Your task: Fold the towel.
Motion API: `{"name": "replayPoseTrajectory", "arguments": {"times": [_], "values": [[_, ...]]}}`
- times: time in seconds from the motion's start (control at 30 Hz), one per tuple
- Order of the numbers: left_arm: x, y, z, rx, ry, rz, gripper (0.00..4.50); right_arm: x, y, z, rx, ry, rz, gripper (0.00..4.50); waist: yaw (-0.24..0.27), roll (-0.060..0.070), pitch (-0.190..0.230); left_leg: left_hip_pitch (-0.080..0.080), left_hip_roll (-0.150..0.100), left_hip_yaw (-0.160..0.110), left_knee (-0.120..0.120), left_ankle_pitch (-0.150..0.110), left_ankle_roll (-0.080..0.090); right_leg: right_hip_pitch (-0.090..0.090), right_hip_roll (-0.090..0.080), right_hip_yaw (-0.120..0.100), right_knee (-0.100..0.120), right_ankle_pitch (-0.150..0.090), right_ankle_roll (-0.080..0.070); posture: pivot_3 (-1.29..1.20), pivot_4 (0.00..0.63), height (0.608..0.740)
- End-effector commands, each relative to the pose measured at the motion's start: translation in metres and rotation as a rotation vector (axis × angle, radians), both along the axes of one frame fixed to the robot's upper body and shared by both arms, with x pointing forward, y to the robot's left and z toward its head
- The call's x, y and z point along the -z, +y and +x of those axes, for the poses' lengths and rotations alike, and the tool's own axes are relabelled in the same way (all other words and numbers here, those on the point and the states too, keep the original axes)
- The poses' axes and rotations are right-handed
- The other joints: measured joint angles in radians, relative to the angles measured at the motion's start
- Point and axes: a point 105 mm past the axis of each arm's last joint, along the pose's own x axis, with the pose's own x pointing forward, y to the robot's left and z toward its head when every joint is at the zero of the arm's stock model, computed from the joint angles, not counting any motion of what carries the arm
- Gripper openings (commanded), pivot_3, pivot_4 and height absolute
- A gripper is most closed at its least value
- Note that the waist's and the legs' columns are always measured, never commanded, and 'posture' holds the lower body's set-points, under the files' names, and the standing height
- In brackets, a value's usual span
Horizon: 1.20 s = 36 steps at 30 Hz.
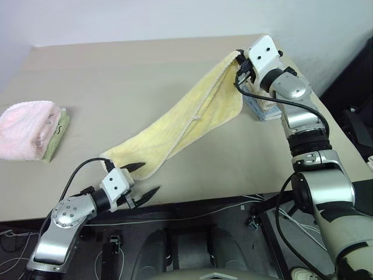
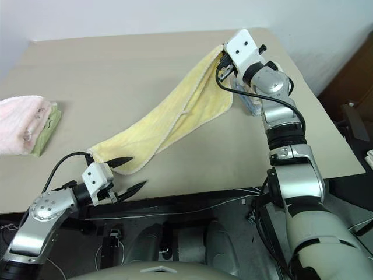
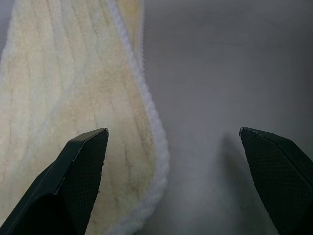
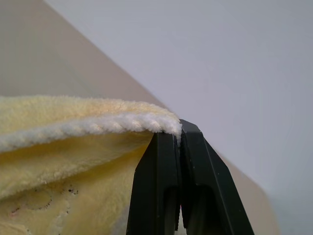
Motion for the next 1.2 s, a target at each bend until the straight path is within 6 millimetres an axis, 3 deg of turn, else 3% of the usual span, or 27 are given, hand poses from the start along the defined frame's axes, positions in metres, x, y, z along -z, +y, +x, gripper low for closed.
{"name": "replayPoseTrajectory", "arguments": {"times": [0.03, 0.43, 0.87, 0.97, 1.2], "values": [[-0.007, 0.002, -0.001, -0.008, -0.020, 0.014, 4.50, -0.041, 0.006, -0.017, -0.055, -0.106, 0.052, 0.02, 0.000, 0.000, 0.000, 0.000, 0.000, 0.000, 0.000, 0.000, 0.000, 0.000, 0.000, 0.000, 0.000, 0.000, 0.000, 0.00, 0.150, 0.740], [0.017, 0.005, 0.002, 0.013, 0.014, 0.095, 4.50, -0.052, 0.025, -0.032, -0.104, -0.130, 0.025, 0.02, 0.003, 0.002, -0.001, 0.000, 0.000, 0.000, 0.000, -0.001, -0.002, 0.000, -0.002, 0.000, 0.000, -0.001, -0.001, 0.00, 0.150, 0.740], [0.037, 0.018, 0.007, -0.106, 0.275, 0.041, 4.50, -0.053, 0.024, -0.034, -0.095, -0.131, 0.034, 0.02, 0.003, 0.007, -0.004, 0.004, -0.001, 0.000, 0.001, 0.000, 0.000, 0.006, -0.005, -0.004, 0.002, -0.001, -0.001, 0.00, 0.150, 0.740], [0.041, 0.013, -0.002, -0.052, 0.342, 0.019, 3.95, -0.053, 0.025, -0.033, -0.096, -0.130, 0.023, 0.00, 0.001, 0.007, -0.004, 0.004, -0.001, 0.000, 0.001, 0.000, 0.000, 0.005, -0.004, -0.004, 0.002, -0.001, -0.001, 0.00, 0.150, 0.740], [0.043, 0.020, -0.001, -0.080, 0.329, 0.038, 1.68, -0.053, 0.028, -0.031, -0.104, -0.127, 0.033, 0.00, -0.001, 0.008, -0.005, 0.004, -0.001, 0.001, 0.000, 0.000, 0.000, 0.005, -0.003, -0.002, 0.002, -0.001, -0.002, 0.00, 0.150, 0.740]]}}
